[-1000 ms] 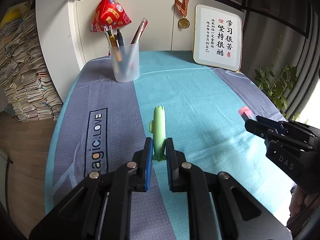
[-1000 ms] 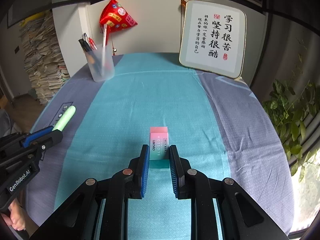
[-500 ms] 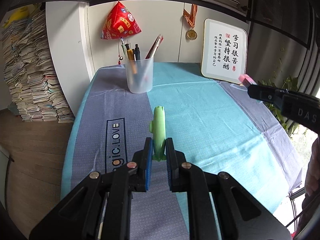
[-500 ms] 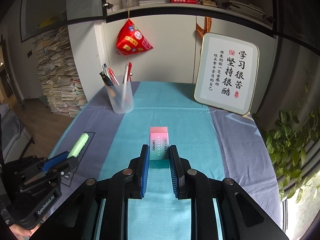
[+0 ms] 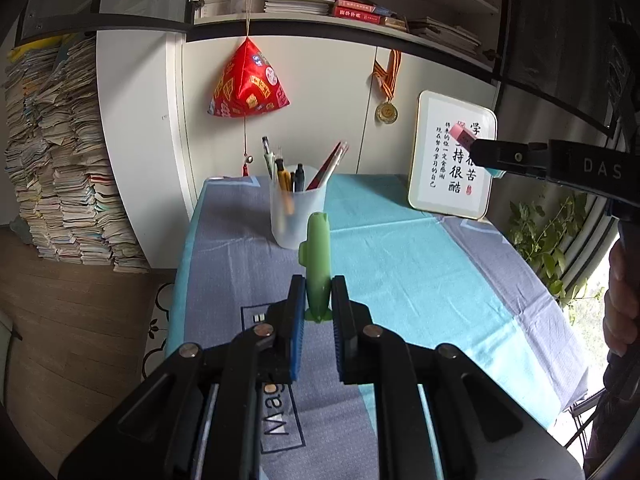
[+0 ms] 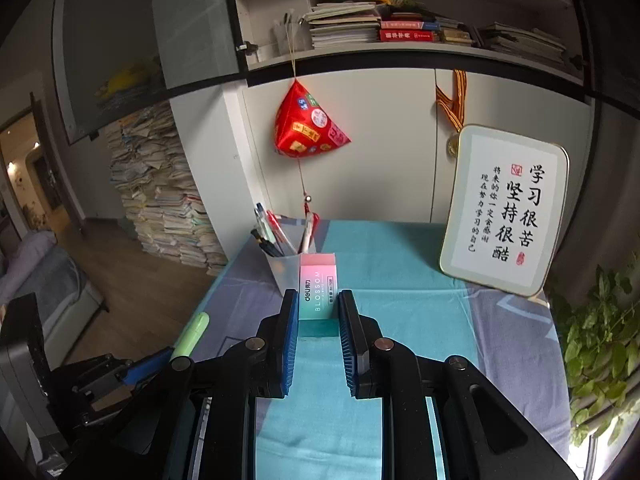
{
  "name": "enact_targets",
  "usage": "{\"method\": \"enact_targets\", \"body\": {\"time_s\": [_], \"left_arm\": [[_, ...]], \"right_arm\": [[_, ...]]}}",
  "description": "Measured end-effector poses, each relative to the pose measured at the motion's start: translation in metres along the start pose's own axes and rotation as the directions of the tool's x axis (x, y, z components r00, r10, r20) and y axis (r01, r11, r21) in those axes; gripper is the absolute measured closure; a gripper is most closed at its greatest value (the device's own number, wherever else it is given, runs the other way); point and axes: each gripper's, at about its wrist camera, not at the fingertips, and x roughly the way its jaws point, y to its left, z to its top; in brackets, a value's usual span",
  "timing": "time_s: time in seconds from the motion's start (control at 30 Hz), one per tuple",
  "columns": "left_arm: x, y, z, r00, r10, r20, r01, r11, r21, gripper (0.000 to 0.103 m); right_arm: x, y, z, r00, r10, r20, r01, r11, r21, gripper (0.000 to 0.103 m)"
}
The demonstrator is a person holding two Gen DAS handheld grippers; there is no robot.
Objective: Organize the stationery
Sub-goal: 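Lift the highlighter and eraser and carry them above the clear cup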
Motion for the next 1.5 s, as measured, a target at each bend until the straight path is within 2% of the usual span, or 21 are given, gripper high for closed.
{"method": "enact_targets", "body": {"time_s": [0.13,0.37,0.57,0.7,0.8,0.9,1.17,1.3,1.43,1.5], "left_arm": [[0.000,0.004,0.020,1.000,-0.012,0.021,0.012,1.000,0.006,0.092],[0.016,-0.002,0.059,0.996,-0.083,0.013,0.082,0.996,0.044,0.092],[0.055,-0.002,0.090,0.994,-0.093,-0.051,0.097,0.993,0.070,0.092],[0.082,0.002,0.106,0.996,-0.041,-0.080,0.048,0.995,0.086,0.092],[0.102,0.004,0.115,0.991,-0.035,-0.129,0.047,0.995,0.093,0.092],[0.117,0.001,0.117,0.987,0.003,-0.160,0.018,0.991,0.130,0.092],[0.152,0.000,0.121,0.971,0.083,-0.225,-0.042,0.983,0.181,0.092],[0.166,0.000,0.123,0.958,0.097,-0.268,-0.044,0.979,0.197,0.092],[0.180,0.003,0.123,0.946,0.150,-0.289,-0.089,0.973,0.213,0.092],[0.182,0.006,0.124,0.944,0.124,-0.307,-0.070,0.981,0.181,0.092]], "right_arm": [[0.003,0.003,0.017,1.000,0.022,0.015,-0.022,1.000,-0.006,0.082],[0.020,0.010,0.041,0.998,0.063,0.019,-0.063,0.998,-0.001,0.082],[0.035,0.004,0.049,0.997,0.065,0.045,-0.066,0.998,0.022,0.082],[0.043,-0.008,0.048,0.997,0.062,0.042,-0.064,0.997,0.042,0.082],[0.047,-0.018,0.045,0.997,0.065,0.045,-0.067,0.996,0.064,0.082],[0.050,-0.028,0.042,0.997,0.066,0.047,-0.070,0.994,0.088,0.082],[0.056,-0.033,0.040,0.997,0.067,0.033,-0.070,0.993,0.094,0.082],[0.057,-0.033,0.039,0.997,0.069,0.028,-0.071,0.993,0.092,0.082],[0.058,-0.036,0.039,0.997,0.068,0.029,-0.070,0.993,0.098,0.082],[0.058,-0.036,0.039,0.997,0.066,0.030,-0.068,0.993,0.095,0.082]]}}
